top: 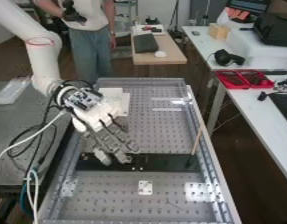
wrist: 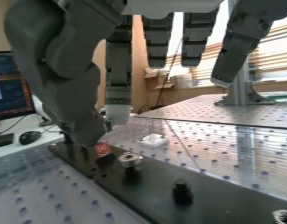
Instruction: Grab the larger nut and place it in the white container
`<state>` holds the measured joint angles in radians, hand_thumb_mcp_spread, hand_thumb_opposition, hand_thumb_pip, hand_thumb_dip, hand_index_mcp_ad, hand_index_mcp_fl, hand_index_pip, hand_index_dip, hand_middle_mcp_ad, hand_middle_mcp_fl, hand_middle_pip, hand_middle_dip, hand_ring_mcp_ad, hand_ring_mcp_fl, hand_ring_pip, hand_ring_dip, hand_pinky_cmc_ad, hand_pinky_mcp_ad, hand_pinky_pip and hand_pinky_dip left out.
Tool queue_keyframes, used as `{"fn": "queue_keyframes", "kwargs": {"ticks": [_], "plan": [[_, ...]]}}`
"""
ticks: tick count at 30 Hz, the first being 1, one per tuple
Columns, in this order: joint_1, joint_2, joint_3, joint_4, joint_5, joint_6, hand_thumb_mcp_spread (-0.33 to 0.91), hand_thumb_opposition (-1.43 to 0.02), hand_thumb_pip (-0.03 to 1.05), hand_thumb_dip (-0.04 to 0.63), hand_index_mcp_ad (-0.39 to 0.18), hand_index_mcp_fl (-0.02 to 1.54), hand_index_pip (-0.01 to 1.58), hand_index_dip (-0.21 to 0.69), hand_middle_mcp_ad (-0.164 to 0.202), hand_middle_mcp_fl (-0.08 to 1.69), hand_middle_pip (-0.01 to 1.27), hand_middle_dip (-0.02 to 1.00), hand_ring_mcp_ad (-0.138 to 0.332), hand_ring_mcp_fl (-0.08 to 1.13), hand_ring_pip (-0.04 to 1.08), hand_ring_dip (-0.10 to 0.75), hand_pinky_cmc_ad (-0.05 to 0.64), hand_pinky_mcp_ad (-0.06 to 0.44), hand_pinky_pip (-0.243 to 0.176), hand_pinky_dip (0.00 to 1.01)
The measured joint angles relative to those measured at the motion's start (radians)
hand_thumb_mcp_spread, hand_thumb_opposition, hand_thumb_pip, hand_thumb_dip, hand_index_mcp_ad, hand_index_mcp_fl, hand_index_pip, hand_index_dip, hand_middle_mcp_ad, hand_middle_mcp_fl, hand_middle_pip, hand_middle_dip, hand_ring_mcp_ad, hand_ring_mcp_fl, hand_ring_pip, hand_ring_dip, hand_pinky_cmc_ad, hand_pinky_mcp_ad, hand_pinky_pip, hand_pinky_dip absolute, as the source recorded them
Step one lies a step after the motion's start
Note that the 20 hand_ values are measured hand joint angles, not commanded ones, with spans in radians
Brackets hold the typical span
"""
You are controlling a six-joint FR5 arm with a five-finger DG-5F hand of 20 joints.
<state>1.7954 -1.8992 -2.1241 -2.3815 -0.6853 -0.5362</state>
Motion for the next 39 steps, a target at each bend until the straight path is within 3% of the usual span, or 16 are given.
{"fn": "queue_keyframes", "kwargs": {"ticks": [10, 19, 31, 39], "plan": [[-0.013, 0.071, 0.033, -0.142, -0.435, -0.010, 0.34, -0.91, 0.73, 0.251, -0.098, 0.19, 1.56, 0.154, 0.082, 0.01, 0.12, 0.25, 0.155, 0.00, 0.12, 0.140, 0.346, 0.293, -0.124, 0.64], [-0.048, 0.111, 0.040, -0.190, -0.757, -0.041, 0.34, -0.91, 0.73, 0.251, -0.101, 0.19, 1.56, 0.152, 0.082, 0.01, 0.12, 0.25, 0.145, 0.01, 0.12, 0.141, 0.346, 0.293, -0.124, 0.62], [-0.051, 0.188, -0.038, -0.201, -0.986, -0.065, 0.34, -0.91, 0.73, 0.251, -0.101, 0.23, 1.56, 0.066, 0.082, 0.01, 0.12, 0.25, 0.145, 0.01, 0.16, 0.141, 0.346, 0.293, -0.120, 0.62], [-0.028, 0.194, -0.075, -0.173, -1.079, -0.054, 0.34, -0.91, 0.75, 0.251, -0.098, 0.23, 1.56, 0.019, 0.082, 0.01, 0.12, 0.20, 0.145, 0.01, 0.20, 0.122, 0.333, 0.290, -0.120, 0.67]]}}
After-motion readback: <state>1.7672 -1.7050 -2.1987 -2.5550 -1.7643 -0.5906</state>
